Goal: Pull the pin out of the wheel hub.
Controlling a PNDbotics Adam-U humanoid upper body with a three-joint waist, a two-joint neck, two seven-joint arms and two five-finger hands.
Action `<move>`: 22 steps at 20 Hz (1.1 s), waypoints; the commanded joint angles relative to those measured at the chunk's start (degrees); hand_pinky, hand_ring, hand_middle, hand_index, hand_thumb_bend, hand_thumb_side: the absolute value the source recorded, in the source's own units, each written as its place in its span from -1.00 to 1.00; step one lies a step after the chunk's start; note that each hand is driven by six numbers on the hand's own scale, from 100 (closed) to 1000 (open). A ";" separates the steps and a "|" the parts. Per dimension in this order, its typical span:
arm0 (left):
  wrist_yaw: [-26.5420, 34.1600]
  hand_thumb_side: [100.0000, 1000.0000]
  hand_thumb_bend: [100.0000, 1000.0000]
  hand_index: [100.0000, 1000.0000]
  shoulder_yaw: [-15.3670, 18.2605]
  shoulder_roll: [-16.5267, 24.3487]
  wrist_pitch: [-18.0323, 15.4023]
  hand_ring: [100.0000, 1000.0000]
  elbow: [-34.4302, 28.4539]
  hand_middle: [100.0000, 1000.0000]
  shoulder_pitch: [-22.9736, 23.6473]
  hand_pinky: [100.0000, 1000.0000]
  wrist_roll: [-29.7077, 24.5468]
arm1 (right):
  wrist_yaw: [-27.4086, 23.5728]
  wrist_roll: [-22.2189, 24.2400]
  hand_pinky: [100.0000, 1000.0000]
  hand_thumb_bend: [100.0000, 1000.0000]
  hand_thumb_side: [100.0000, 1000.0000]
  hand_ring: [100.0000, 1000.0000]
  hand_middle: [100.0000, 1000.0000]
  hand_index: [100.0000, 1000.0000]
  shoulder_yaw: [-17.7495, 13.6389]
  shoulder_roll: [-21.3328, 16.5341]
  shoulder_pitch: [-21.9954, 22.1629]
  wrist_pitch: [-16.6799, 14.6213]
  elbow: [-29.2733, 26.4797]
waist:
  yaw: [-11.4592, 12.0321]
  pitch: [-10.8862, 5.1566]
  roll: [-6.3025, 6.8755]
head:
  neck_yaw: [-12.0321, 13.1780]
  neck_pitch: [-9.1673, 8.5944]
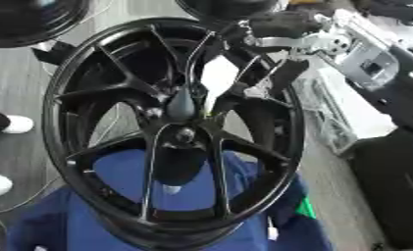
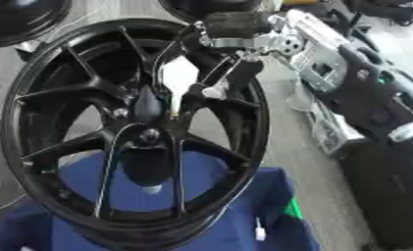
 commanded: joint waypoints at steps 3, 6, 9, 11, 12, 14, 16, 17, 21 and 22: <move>-0.28 0.57 -1.00 0.48 0.14 0.80 0.06 0.56 -1.22 0.42 -0.14 0.33 -0.24 | 0.11 0.08 0.75 -0.72 -0.22 0.49 0.38 0.68 -0.65 -2.38 -0.42 -0.76 -0.28 | 0.27 -0.59 0.14 | -0.29 -0.75; -0.30 0.57 -1.00 0.48 0.13 0.79 0.07 0.56 -1.25 0.42 -0.13 0.33 -0.25 | 0.66 -0.08 0.75 -0.72 -0.22 0.49 0.38 0.68 -0.56 -2.38 -0.38 -0.97 -0.15 | 0.41 -0.57 0.10 | -0.31 -0.80; -0.31 0.58 -1.00 0.48 0.08 0.73 0.13 0.56 -1.23 0.42 -0.08 0.34 -0.26 | 1.00 -0.12 0.73 -0.74 -0.22 0.46 0.34 0.64 -0.49 -2.35 -0.24 -1.04 0.02 | 0.43 -0.52 0.04 | -0.30 -0.85; -0.36 0.58 -1.00 0.48 0.02 0.66 0.21 0.56 -1.23 0.42 -0.04 0.34 -0.29 | 1.34 -0.08 0.73 -0.75 -0.22 0.46 0.33 0.62 -0.45 -2.29 -0.12 -1.10 0.19 | 0.45 -0.48 -0.01 | -0.31 -0.92; -0.38 0.58 -1.00 0.48 0.01 0.65 0.22 0.56 -1.26 0.42 -0.05 0.34 -0.30 | 1.47 -0.11 0.72 -0.76 -0.23 0.45 0.33 0.60 -0.42 -2.26 -0.08 -1.13 0.28 | 0.47 -0.47 -0.02 | -0.32 -0.94; -0.38 0.58 -1.00 0.48 0.01 0.65 0.22 0.56 -1.31 0.42 -0.07 0.34 -0.31 | 1.57 -0.22 0.72 -0.76 -0.24 0.44 0.31 0.59 -0.38 -2.22 -0.04 -1.11 0.45 | 0.50 -0.43 0.00 | -0.34 -0.95; -0.37 0.58 -1.00 0.48 0.00 0.64 0.24 0.56 -1.34 0.42 -0.05 0.34 -0.33 | 1.60 -0.39 0.71 -0.77 -0.25 0.43 0.30 0.58 -0.36 -2.24 0.01 -1.04 0.54 | 0.53 -0.39 0.03 | -0.39 -0.92; -0.37 0.58 -1.00 0.48 -0.01 0.62 0.24 0.56 -1.36 0.42 -0.05 0.34 -0.34 | 1.58 -0.51 0.70 -0.78 -0.26 0.42 0.29 0.57 -0.35 -2.22 0.04 -0.93 0.62 | 0.55 -0.35 0.05 | -0.39 -0.91; -0.34 0.58 -1.00 0.48 -0.11 0.58 0.32 0.56 -1.39 0.42 -0.02 0.34 -0.49 | 1.07 -0.76 0.68 -0.88 -0.33 0.37 0.23 0.52 -0.27 -2.17 0.06 -0.36 0.85 | 0.60 -0.30 0.09 | -0.45 -0.80; -0.34 0.58 -1.00 0.48 -0.11 0.58 0.33 0.56 -1.38 0.42 -0.01 0.34 -0.49 | 0.85 -0.81 0.67 -0.87 -0.33 0.35 0.22 0.51 -0.29 -2.21 0.04 -0.19 0.81 | 0.56 -0.30 0.11 | -0.45 -0.78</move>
